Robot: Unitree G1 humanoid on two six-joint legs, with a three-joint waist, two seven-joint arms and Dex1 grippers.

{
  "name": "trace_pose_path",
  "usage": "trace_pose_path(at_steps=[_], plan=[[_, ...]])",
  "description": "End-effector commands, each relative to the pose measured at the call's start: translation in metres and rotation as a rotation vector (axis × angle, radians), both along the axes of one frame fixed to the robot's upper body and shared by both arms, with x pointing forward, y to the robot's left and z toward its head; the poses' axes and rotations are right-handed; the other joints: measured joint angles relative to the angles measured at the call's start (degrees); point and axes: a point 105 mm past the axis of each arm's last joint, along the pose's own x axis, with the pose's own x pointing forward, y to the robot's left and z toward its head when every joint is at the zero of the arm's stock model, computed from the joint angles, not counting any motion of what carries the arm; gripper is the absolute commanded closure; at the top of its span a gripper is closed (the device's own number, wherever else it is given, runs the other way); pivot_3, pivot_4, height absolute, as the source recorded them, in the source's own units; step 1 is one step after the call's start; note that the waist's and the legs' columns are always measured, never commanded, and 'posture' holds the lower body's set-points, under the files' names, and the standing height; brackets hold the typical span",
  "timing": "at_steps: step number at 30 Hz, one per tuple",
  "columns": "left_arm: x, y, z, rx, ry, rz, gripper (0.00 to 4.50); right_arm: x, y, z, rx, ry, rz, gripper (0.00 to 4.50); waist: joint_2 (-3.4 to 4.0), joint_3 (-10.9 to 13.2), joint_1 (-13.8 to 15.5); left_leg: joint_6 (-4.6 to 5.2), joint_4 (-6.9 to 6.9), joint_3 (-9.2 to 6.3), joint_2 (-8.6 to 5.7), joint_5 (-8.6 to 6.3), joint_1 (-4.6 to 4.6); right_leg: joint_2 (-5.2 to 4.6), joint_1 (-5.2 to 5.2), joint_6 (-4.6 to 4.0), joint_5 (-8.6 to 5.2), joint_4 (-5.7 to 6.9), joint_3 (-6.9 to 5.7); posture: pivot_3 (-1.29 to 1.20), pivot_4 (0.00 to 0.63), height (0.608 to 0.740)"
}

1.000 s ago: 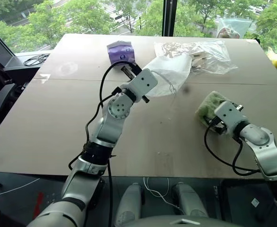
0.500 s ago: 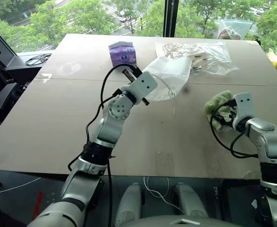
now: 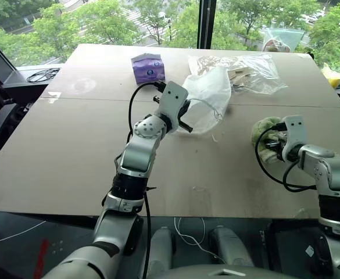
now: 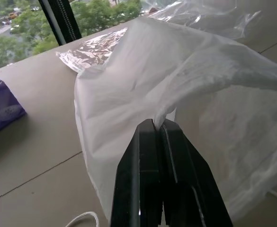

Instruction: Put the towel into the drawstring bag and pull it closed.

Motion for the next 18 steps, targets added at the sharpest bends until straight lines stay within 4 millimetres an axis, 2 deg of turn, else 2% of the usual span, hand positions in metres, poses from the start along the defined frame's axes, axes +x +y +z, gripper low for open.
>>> trace_pose_path(at_steps=[1, 2, 3, 4, 6, 8, 9, 12, 15, 18], plan=[[0.003, -0.002, 0.032, -0.05, -0.065, 0.013, 4.5, -0.01, 0.016, -0.004, 0.129, 0.015, 0.119, 4.46, 0.01, 0.0, -0.43, 0.0, 0.01, 0.01, 0.0, 0.0, 0.02, 0.0, 0.02, 0.0, 0.0, 0.0, 0.01, 0.0, 0.15, 0.74], [0.004, -0.003, 0.035, -0.05, -0.077, 0.019, 4.5, -0.014, 0.023, 0.007, 0.167, -0.018, 0.175, 4.46, 0.01, 0.01, -0.64, 0.0, 0.01, 0.02, 0.0, 0.0, 0.01, 0.0, 0.02, 0.0, 0.0, 0.0, 0.03, 0.0, 0.15, 0.74], [0.004, -0.005, 0.036, -0.028, -0.085, 0.005, 4.5, -0.026, 0.03, 0.018, 0.193, -0.026, 0.269, 4.46, 0.06, 0.05, -0.64, 0.0, 0.01, 0.02, 0.0, 0.0, 0.0, 0.0, 0.02, 0.01, 0.0, 0.0, 0.03, 0.0, 0.15, 0.74], [0.003, -0.007, 0.036, 0.005, -0.097, -0.01, 4.5, -0.041, 0.038, 0.028, 0.185, -0.031, 0.375, 4.46, 0.15, 0.1, -0.71, 0.0, -0.04, -0.01, -0.01, 0.0, -0.07, 0.0, -0.01, 0.09, 0.04, -0.02, 0.02, 0.0, 0.15, 0.74], [0.0, -0.013, 0.032, 0.055, -0.089, -0.067, 4.5, -0.085, 0.06, 0.049, 0.187, 0.007, 0.625, 4.46, 0.55, 0.32, -0.68, -0.01, -0.19, -0.01, -0.03, -0.01, -0.21, -0.02, -0.16, 0.2, 0.11, -0.04, 0.03, 0.0, 0.15, 0.74], [-0.002, -0.018, 0.029, 0.077, -0.097, -0.114, 4.5, -0.11, 0.077, 0.058, 0.187, 0.033, 0.758, 4.46, 0.69, 0.42, -1.18, -0.01, -0.23, 0.0, -0.06, -0.01, -0.47, -0.04, -0.45, 0.19, 0.11, -0.04, 0.06, 0.0, 0.15, 0.74], [-0.002, -0.02, 0.028, 0.067, -0.086, -0.136, 4.5, -0.113, 0.084, 0.059, 0.179, 0.03, 0.779, 4.46, 0.69, 0.42, -1.19, 0.0, -0.23, -0.03, -0.01, -0.01, -0.53, 0.03, -0.52, 0.18, 0.12, -0.04, 0.06, 0.0, 0.15, 0.74], [-0.004, -0.028, 0.028, 0.014, -0.045, -0.178, 4.5, -0.097, 0.102, 0.059, 0.167, -0.04, 0.714, 4.46, 0.59, 0.48, -0.96, 0.0, -0.21, -0.09, 0.0, -0.01, -0.58, 0.04, -0.53, 0.22, 0.09, -0.08, -0.02, 0.0, 0.15, 0.74], [-0.016, -0.04, 0.025, 0.047, -0.046, -0.301, 4.5, -0.073, 0.123, 0.063, 0.245, -0.126, 0.604, 4.46, 0.61, 0.48, -1.0, 0.0, 0.04, -0.06, 0.0, 0.0, -0.64, 0.04, -0.58, 0.03, -0.02, -0.05, 0.01, 0.0, 0.15, 0.74], [-0.027, -0.045, 0.024, 0.064, -0.041, -0.39, 4.5, -0.046, 0.121, 0.07, 0.352, -0.216, 0.408, 4.46, 0.64, 0.49, -0.8, -0.01, 0.05, -0.07, 0.0, 0.01, -0.71, 0.03, -0.62, 0.03, -0.01, -0.01, 0.02, 0.0, 0.15, 0.74]])
